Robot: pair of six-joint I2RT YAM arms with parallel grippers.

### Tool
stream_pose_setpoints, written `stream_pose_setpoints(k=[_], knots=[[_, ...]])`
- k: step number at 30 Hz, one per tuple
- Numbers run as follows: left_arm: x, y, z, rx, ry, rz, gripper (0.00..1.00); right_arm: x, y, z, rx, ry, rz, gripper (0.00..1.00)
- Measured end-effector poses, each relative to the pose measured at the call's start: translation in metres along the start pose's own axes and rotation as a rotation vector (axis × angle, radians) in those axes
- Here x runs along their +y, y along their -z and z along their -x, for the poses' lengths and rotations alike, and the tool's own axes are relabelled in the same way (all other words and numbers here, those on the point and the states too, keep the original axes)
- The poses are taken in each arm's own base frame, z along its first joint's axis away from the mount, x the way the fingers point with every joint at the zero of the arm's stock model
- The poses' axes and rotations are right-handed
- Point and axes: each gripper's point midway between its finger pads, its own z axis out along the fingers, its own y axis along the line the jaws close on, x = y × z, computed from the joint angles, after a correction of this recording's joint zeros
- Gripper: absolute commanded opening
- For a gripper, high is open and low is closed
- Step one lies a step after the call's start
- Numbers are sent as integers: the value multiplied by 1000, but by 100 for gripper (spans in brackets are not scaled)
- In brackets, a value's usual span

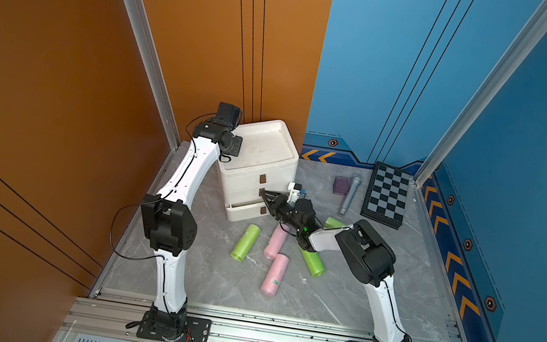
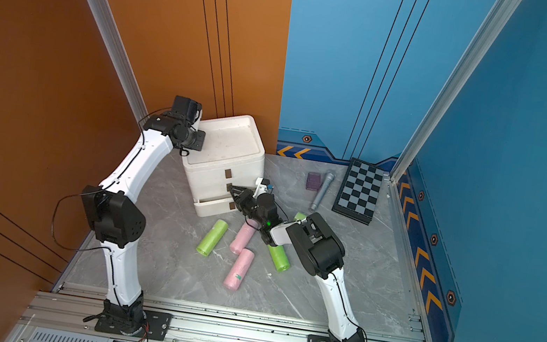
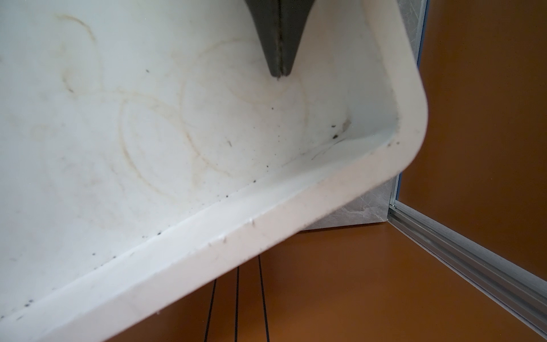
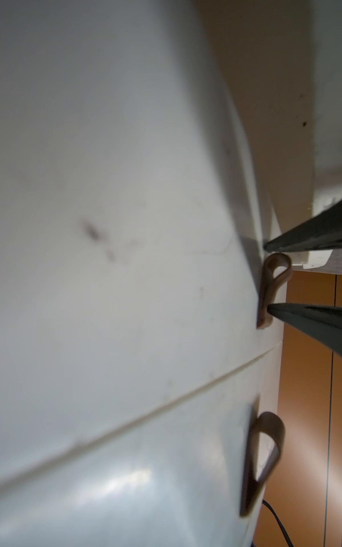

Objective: Sort the rolls of trash bags by color and place them into the drawer
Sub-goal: Open the drawer in the storage box.

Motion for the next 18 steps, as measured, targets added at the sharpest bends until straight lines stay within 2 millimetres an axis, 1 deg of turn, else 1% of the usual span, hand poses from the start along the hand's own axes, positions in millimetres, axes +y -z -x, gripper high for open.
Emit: stream_pose_setpoints(k=[2, 4, 10, 12, 13, 18], knots=[[0, 0, 0, 1, 0, 0, 0, 0, 0, -1, 1, -2, 0, 21], [0, 0, 0, 0, 0, 0, 0, 0, 0, -1, 1, -4, -1, 18], [0, 0, 0, 0, 0, 0, 0, -4, 2, 0, -13, -5, -10, 11], [0, 0, 0, 0, 0, 0, 0, -5, 3, 0, -21, -6, -7, 2], [0, 0, 0, 0, 0, 0, 0, -4, 4, 0, -22, -5, -3, 0], [0, 0, 0, 0, 0, -1, 0, -5, 9, 1, -42, -4, 4, 0]])
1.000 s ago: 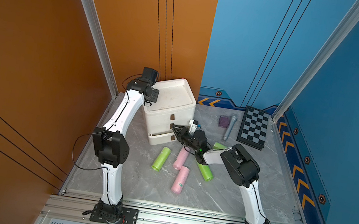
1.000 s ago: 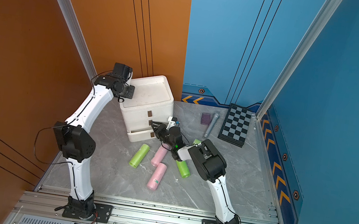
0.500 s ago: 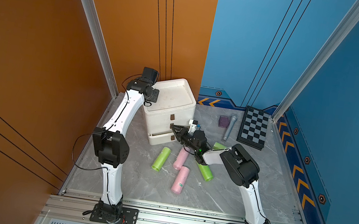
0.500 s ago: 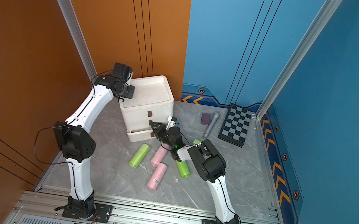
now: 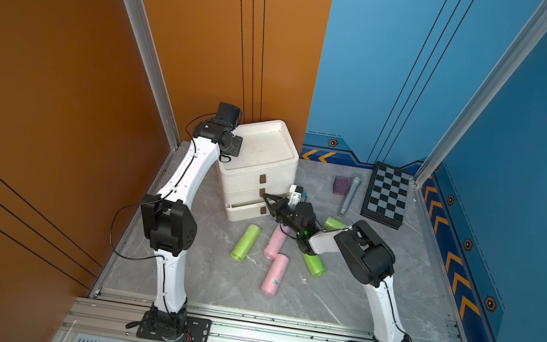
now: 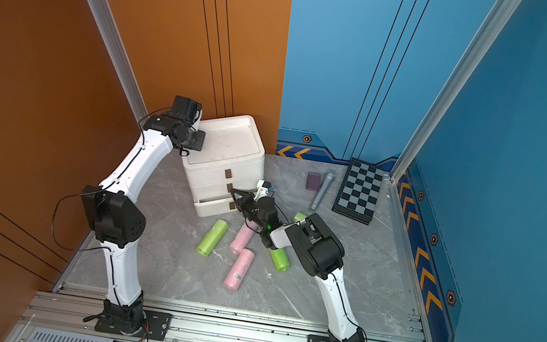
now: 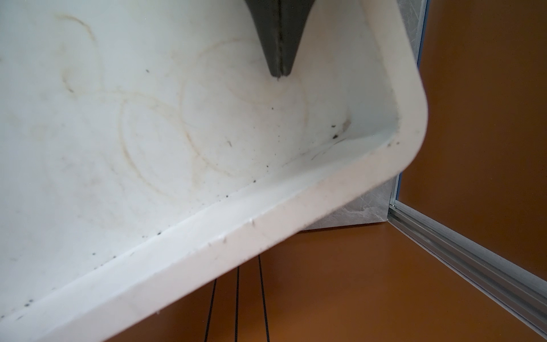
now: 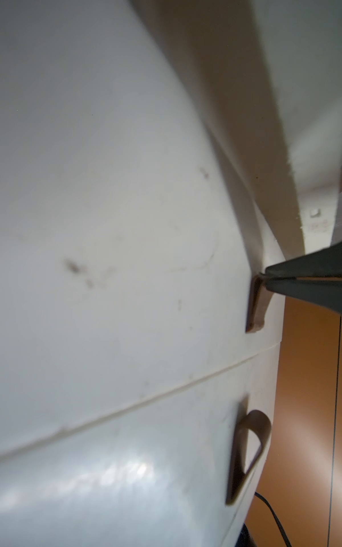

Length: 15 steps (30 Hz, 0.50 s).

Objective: Sort the rolls of trash bags by color and place them into the drawer
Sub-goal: Open the drawer in the storage box.

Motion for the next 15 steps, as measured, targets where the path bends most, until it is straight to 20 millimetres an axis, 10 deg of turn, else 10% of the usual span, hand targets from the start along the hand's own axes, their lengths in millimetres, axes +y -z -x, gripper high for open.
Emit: stream_pose_setpoints(k=[15], knots=[[0, 0, 0, 0, 0, 0, 0, 8, 22, -16, -20, 0, -4, 0]])
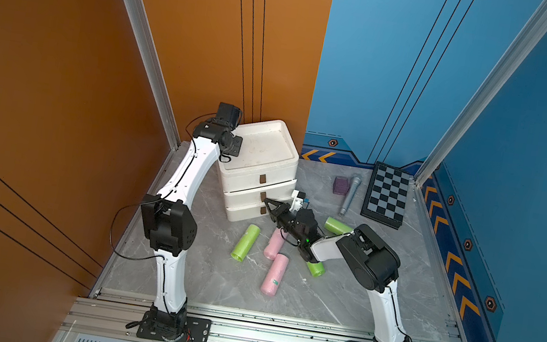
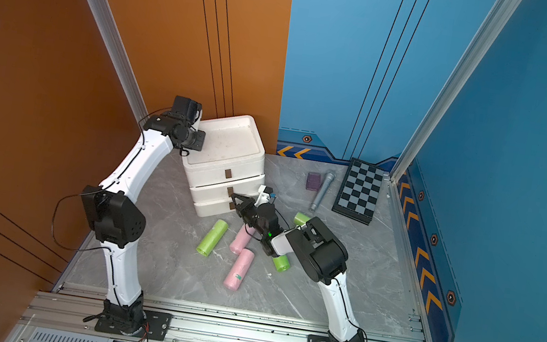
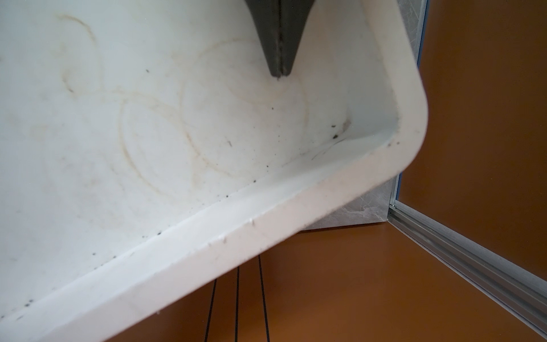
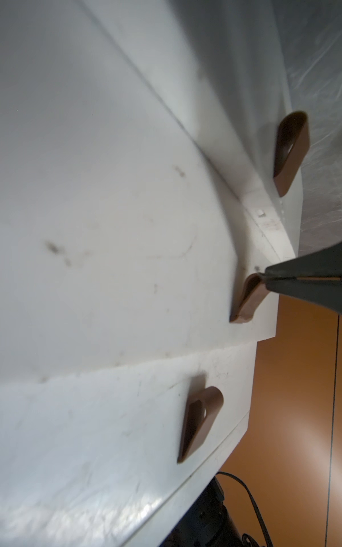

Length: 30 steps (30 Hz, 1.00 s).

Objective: Sort the rolls of trash bags by color and place them into the drawer
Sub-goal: Open the drawer in the storage box.

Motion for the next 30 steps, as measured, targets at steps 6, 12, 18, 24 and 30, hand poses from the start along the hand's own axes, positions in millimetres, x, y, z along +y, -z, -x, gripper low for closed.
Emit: stream_pose_setpoints(k=[6, 12, 18, 24, 30], knots=[[0, 0, 0, 0, 0, 0, 0, 3, 12, -5, -3, -1, -10, 0], [0, 0, 0, 0, 0, 0, 0, 5, 26, -8, -3, -2, -23, 0], [0, -1, -1, 1, 0, 0, 0, 10, 44, -11, 0, -2, -22, 0], [-4, 0, -1, 0, -5, -5, 0, 8, 66, -24, 22, 1, -39, 0], [-6, 0, -1, -2, -8, -8, 0, 9, 80, -31, 37, 11, -46, 0]])
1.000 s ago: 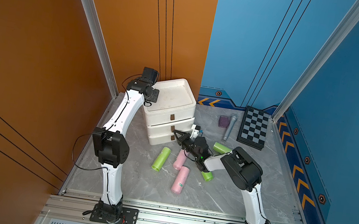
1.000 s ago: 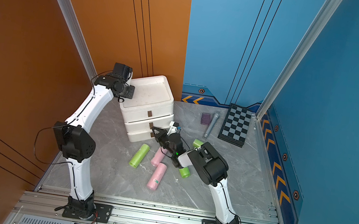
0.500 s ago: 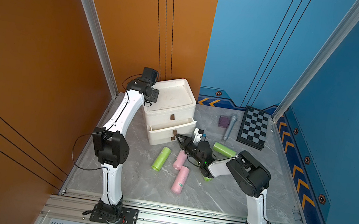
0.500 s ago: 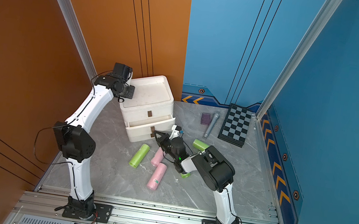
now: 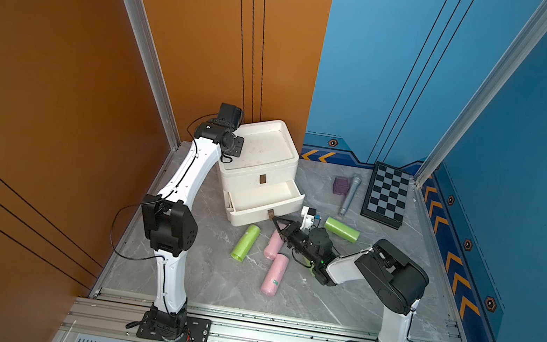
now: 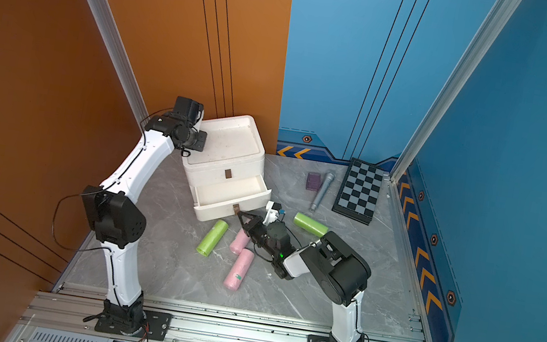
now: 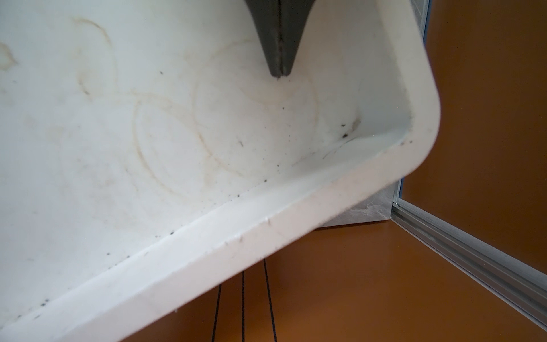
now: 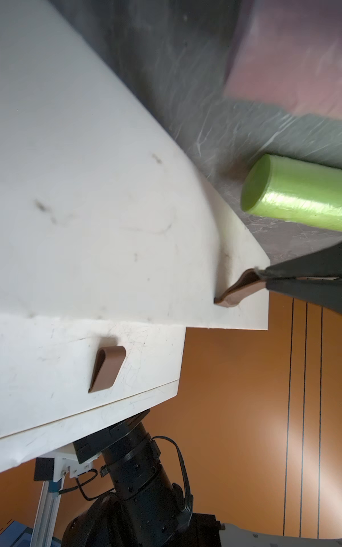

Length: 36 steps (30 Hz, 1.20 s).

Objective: Sort the rolls of trash bags by color and place them into the drawer
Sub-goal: Open the drawer in the storage box.

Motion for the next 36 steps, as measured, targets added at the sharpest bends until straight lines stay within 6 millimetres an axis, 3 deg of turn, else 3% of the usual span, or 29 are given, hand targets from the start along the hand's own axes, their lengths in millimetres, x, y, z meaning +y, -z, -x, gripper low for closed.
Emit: stream_pose_setpoints(k=[9, 11, 17, 21, 24, 27, 28, 29, 33, 36], knots=[[0, 1, 1, -8, 1, -1, 0, 4, 10, -6, 17, 57, -23, 0], [0, 1, 1, -8, 1, -1, 0, 4, 12, -6, 24, 78, -42, 4], [-1, 3, 0, -7, 0, -3, 0, 7, 25, -10, 74, 219, -164, 41], [-1, 3, 0, -8, 0, -5, 0, 22, 36, -6, 102, 359, -255, 62], [-1, 3, 0, -8, 0, -6, 0, 32, 52, 5, 95, 471, -327, 72], [-1, 3, 0, -7, 4, -6, 0, 31, 71, 18, 80, 569, -420, 76], [-1, 3, 0, -8, 7, -6, 0, 30, 78, 23, 72, 604, -454, 84], [-1, 3, 0, -8, 7, -7, 0, 27, 85, 29, 62, 640, -492, 99], [-2, 3, 0, -8, 7, -7, 0, 26, 110, 52, 10, 718, -586, 99], [-2, 3, 0, -7, 7, -10, 0, 17, 127, 80, -21, 725, -653, 96]])
